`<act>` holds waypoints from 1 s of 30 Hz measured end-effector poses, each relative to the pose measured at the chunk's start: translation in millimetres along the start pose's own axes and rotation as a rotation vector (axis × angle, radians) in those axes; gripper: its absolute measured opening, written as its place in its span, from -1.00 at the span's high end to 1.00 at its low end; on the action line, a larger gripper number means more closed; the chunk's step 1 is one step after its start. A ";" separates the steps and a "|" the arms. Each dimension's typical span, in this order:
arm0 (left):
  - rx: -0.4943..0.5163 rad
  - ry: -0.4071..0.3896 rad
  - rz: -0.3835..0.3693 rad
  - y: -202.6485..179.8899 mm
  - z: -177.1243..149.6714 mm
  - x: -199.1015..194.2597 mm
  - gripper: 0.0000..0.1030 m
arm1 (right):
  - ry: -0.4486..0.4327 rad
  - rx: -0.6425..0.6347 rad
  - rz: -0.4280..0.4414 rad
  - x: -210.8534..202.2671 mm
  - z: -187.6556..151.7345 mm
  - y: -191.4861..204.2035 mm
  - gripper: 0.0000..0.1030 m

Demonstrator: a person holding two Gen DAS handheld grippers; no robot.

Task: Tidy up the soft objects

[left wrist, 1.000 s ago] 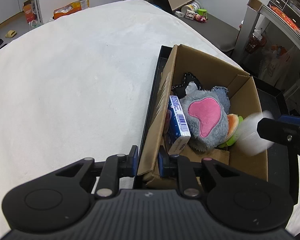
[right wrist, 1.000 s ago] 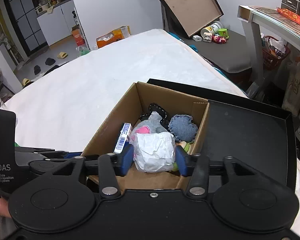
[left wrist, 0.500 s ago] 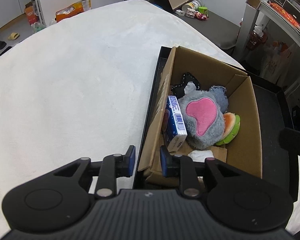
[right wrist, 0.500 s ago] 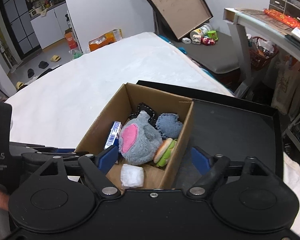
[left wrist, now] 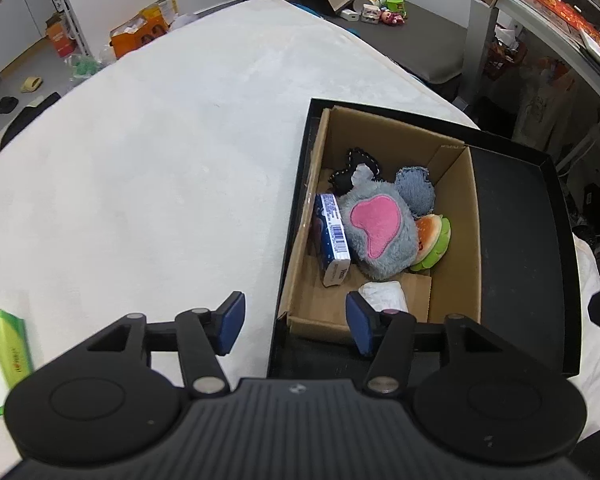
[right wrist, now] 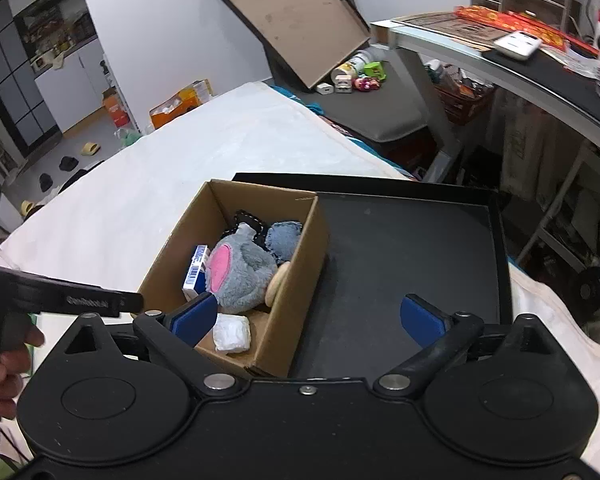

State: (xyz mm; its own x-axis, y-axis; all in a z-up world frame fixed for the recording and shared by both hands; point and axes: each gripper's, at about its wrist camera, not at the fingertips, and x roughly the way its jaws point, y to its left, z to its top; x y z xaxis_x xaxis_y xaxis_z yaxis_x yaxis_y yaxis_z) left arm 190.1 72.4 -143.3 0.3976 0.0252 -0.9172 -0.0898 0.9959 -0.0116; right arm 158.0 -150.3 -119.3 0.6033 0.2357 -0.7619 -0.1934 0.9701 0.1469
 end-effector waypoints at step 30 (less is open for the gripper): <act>0.123 -0.144 -0.121 -70.2 -28.2 -146.7 -0.80 | -0.096 0.152 -0.016 -92.4 -18.0 -51.8 -1.00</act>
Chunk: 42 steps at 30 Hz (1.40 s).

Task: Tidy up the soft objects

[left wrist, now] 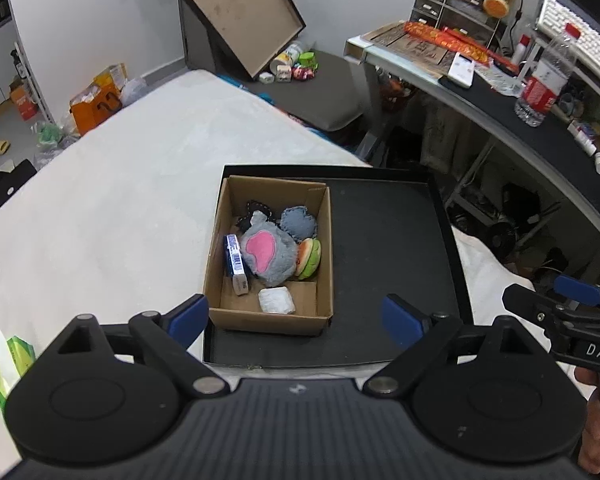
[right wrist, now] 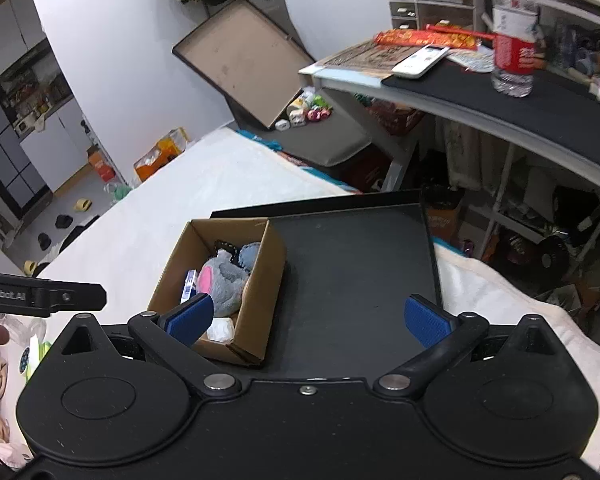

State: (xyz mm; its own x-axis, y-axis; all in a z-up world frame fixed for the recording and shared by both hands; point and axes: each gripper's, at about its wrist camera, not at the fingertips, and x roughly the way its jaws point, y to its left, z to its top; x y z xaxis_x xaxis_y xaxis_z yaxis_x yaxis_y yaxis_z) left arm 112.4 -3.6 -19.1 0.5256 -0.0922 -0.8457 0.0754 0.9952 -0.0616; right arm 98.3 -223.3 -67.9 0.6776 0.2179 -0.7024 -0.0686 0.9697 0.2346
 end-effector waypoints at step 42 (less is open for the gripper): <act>0.043 -0.170 0.001 -38.3 -78.3 -97.2 -0.81 | -0.143 -0.009 -0.035 -107.8 -35.1 0.7 -1.00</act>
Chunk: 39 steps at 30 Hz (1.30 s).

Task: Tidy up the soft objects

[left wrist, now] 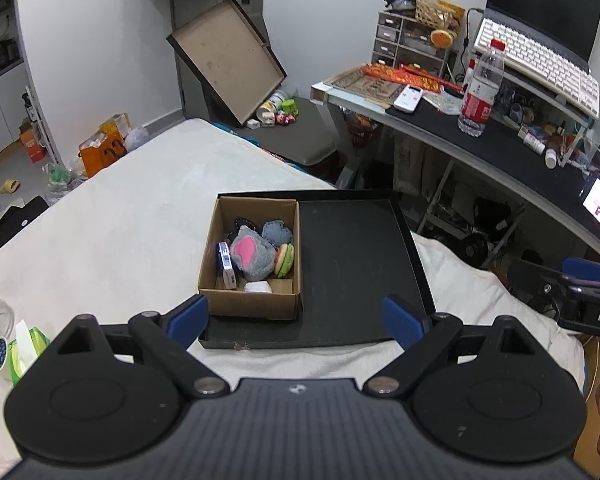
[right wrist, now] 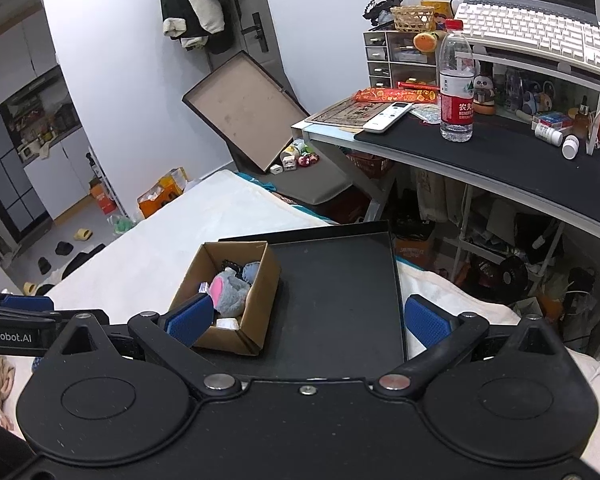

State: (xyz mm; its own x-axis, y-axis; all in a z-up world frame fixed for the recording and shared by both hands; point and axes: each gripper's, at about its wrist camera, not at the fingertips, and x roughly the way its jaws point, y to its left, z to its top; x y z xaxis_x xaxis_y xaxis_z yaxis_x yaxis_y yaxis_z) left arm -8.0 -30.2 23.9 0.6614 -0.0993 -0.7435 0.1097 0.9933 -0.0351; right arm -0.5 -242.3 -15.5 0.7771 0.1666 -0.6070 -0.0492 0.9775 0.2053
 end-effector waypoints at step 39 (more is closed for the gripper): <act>0.015 -0.043 -0.008 -6.2 -7.2 -13.9 -0.81 | 0.031 -0.042 -0.031 -13.0 -5.7 11.8 -1.00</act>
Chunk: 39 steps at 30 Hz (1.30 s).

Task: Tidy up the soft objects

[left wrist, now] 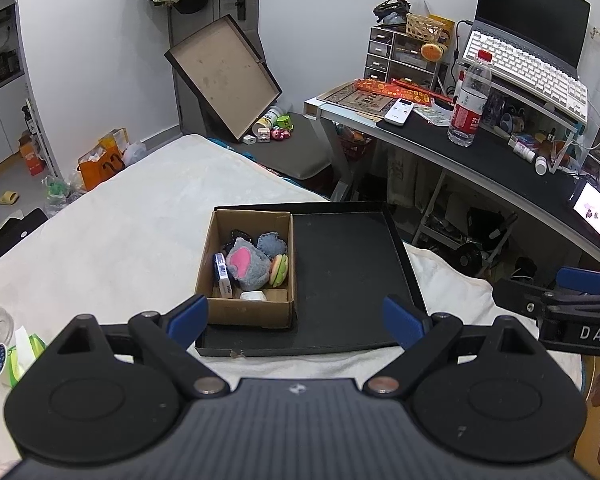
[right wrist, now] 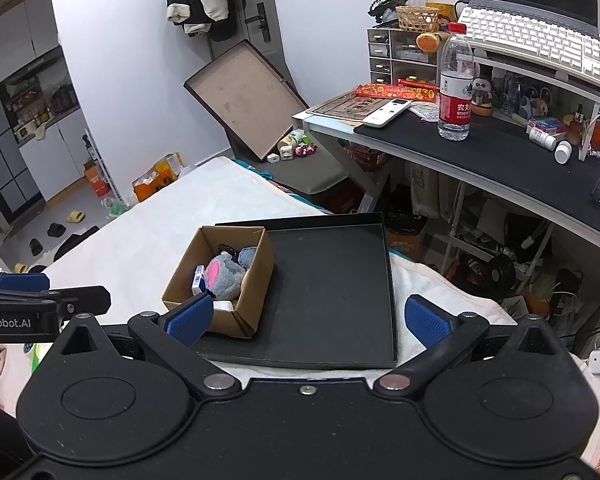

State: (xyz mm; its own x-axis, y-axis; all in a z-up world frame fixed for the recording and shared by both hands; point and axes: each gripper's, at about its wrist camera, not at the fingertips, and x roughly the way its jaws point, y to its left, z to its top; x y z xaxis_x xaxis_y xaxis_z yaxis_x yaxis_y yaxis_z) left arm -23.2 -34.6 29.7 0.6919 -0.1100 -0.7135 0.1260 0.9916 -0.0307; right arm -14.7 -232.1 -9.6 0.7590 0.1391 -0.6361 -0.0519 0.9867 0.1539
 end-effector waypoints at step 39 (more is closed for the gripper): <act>0.010 0.011 0.014 -2.0 -1.0 2.3 -0.86 | 0.039 0.024 0.000 4.9 -2.4 -6.1 -1.00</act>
State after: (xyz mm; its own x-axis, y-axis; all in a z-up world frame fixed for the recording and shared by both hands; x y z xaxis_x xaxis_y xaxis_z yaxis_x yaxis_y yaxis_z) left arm -22.6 -36.8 27.4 0.6857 -0.0953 -0.7216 0.1237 0.9922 -0.0135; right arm -12.2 -237.3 -15.5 0.7331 0.1429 -0.6649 -0.0362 0.9845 0.1717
